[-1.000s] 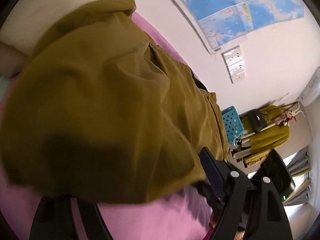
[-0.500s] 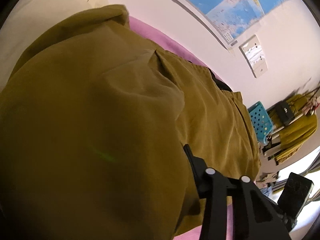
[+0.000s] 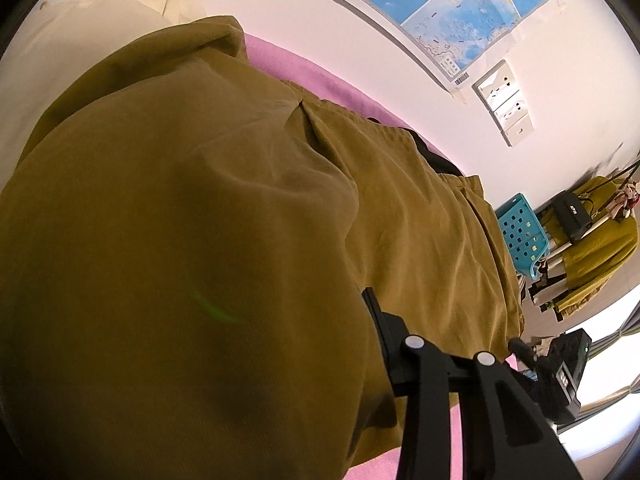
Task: Fold large clothes
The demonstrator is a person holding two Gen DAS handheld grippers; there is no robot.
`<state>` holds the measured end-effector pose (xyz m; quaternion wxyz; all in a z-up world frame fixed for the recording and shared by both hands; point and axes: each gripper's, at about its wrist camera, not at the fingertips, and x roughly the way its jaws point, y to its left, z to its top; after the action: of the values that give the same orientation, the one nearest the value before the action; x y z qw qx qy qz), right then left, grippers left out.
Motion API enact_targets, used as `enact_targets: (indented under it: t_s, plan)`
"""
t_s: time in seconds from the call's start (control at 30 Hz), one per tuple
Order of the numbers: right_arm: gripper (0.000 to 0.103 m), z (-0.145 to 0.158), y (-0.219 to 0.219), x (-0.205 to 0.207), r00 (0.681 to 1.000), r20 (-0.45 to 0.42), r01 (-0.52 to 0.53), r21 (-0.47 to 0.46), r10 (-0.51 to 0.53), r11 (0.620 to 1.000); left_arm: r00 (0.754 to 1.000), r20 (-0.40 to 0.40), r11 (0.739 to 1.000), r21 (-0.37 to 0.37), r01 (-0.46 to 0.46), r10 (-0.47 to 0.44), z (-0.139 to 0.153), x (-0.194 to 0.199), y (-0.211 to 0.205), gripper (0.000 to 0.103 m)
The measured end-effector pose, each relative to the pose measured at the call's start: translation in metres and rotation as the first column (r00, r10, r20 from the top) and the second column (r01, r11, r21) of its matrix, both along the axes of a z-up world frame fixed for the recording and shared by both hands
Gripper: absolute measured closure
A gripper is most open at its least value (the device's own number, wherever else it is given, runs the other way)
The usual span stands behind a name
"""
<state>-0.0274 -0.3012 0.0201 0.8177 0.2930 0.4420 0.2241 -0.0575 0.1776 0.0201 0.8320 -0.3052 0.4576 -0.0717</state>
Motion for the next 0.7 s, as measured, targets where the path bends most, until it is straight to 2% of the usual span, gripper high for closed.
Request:
enact_targets:
  t_s: [0.1, 0.2, 0.27, 0.37, 0.43, 0.47, 0.5, 0.6, 0.7]
  plan:
    - [0.017, 0.001, 0.01, 0.009, 0.999, 0.014, 0.049, -0.008, -0.049, 0.999, 1.0, -0.001, 1.0, -0.009, 0.004, -0.004, -0.001, 0.0, 0.001, 0.066]
    - [0.016, -0.003, 0.009, 0.019, 0.996, 0.021, 0.083, 0.057, -0.084, 0.995, 1.0, 0.002, 1.0, 0.006, 0.01, -0.01, -0.001, 0.001, -0.001, 0.065]
    - [0.016, -0.005, 0.013, 0.026, 0.995, 0.036, 0.093, 0.059, -0.096, 0.994, 1.0, 0.0, 1.0, 0.024, 0.018, -0.018, -0.002, 0.001, -0.002, 0.065]
    - [0.016, -0.005, 0.029, 0.039, 0.995, 0.048, 0.089, -0.009, -0.088, 0.996, 0.999, -0.007, 0.996, 0.083, 0.032, -0.031, 0.0, 0.003, -0.008, 0.062]
    - [0.017, -0.006, 0.034, 0.042, 0.994, 0.058, 0.092, -0.016, -0.091, 0.996, 0.999, -0.016, 0.99, 0.132, 0.042, -0.04, 0.002, 0.004, -0.013, 0.058]
    - [0.024, -0.007, 0.034, 0.043, 0.994, 0.058, 0.093, -0.013, -0.092, 0.996, 0.999, -0.023, 0.986, 0.158, 0.046, -0.043, 0.002, 0.005, -0.015, 0.057]
    - [0.036, -0.008, 0.033, 0.044, 0.994, 0.052, 0.096, -0.006, -0.095, 0.995, 0.999, -0.027, 0.982, 0.183, 0.05, -0.046, 0.003, 0.006, -0.017, 0.054]
    - [0.05, -0.013, 0.023, 0.042, 0.996, 0.04, 0.078, 0.034, -0.079, 0.996, 0.999, -0.033, 0.979, 0.2, 0.048, -0.043, 0.004, 0.008, -0.018, 0.052]
    - [0.051, -0.014, 0.02, 0.041, 0.997, 0.032, 0.062, 0.06, -0.064, 0.996, 0.999, -0.032, 0.963, 0.268, 0.005, 0.003, 0.011, 0.006, -0.024, 0.052]
